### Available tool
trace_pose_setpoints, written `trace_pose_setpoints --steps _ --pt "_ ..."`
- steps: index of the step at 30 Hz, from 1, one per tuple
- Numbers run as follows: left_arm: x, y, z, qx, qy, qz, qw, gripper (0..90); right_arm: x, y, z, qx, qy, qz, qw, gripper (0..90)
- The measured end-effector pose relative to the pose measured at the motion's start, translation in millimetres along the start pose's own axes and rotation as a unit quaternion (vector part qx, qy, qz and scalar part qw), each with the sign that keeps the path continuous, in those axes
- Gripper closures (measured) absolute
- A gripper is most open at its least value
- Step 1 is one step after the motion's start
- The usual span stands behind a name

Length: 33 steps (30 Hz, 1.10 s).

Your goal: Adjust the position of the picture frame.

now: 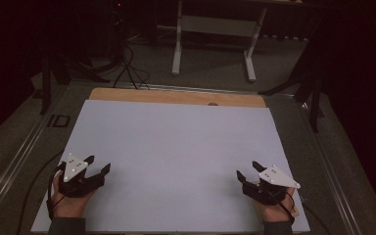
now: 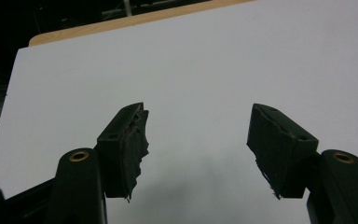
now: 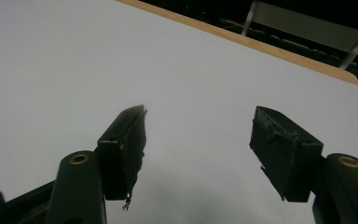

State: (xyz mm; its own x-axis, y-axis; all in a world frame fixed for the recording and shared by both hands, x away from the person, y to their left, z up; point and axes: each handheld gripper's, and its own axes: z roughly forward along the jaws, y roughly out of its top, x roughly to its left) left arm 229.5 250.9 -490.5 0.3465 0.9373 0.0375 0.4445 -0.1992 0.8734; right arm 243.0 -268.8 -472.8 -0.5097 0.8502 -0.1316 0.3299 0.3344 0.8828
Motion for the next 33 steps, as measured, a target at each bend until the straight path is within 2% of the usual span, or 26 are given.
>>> trace_pose_setpoints --steps 13,17,19,20,21,22,23,24,25,26,27,28,29,33 --pt "0.7 0.2 -2.8 -0.008 -0.001 0.003 1.0 36.8 -5.7 0.6 -6.4 -0.003 -0.011 0.006 0.9999 35.1" --pt "0.7 0.4 -3.9 -0.009 0.002 0.004 1.0 36.7 -7.0 -0.1 -7.5 -0.001 -0.011 0.008 0.9999 38.0" --pt "0.4 0.2 -3.6 -0.009 0.004 0.005 0.9999 36.7 -7.6 -0.8 -7.6 0.001 -0.011 0.007 0.9999 41.4" --pt "0.4 0.1 -3.1 -0.009 0.003 0.005 0.9999 36.7 -8.9 -1.8 -7.5 0.007 -0.012 0.007 0.9999 47.1" --pt "0.4 0.1 -3.1 -0.009 0.003 0.005 0.9999 36.7 -8.9 -1.8 -7.5 0.007 -0.012 0.007 0.9999 47.1" --pt "0.6 0.1 -3.1 -0.009 0.003 0.006 0.9999 36.7 -10.3 -2.8 -7.7 0.014 -0.011 0.009 0.9998 51.9" --pt "0.8 0.1 -3.3 -0.009 0.002 0.006 0.9999 36.7 -10.3 -2.8 -7.7 0.014 -0.011 0.009 0.9998 51.9" --pt "1.0 -0.2 -3.8 -0.011 0.001 0.006 0.9999 36.7 -13.2 -4.0 -8.5 0.022 -0.015 0.009 0.9996 57.3" --pt "1.0 -0.2 -3.8 -0.011 0.001 0.006 0.9999 36.7 -13.2 -4.0 -8.5 0.022 -0.015 0.009 0.9996 57.3" --pt "1.0 -0.2 -3.9 -0.011 0.0 0.006 0.9999 36.7 -16.3 -5.1 -10.4 0.028 -0.023 0.011 0.9993 63.9" --pt "1.0 -0.1 -4.0 -0.011 0.0 0.007 0.9999 36.7 -16.3 -5.1 -10.4 0.028 -0.023 0.011 0.9993 63.9" --pt "1.1 -0.3 -4.3 -0.013 -0.001 0.007 0.9999 36.7 -20.2 -6.9 -11.9 0.033 -0.025 0.02 0.9989 69.2" --pt "1.1 -0.3 -4.3 -0.013 -0.001 0.007 0.9999 36.7 -20.2 -6.9 -11.9 0.033 -0.025 0.02 0.9989 69.2" --pt "1.6 0.0 -4.6 -0.014 0.001 0.007 0.9999 36.6 -24.0 -9.9 -12.3 0.041 -0.033 0.034 0.998 79.9"
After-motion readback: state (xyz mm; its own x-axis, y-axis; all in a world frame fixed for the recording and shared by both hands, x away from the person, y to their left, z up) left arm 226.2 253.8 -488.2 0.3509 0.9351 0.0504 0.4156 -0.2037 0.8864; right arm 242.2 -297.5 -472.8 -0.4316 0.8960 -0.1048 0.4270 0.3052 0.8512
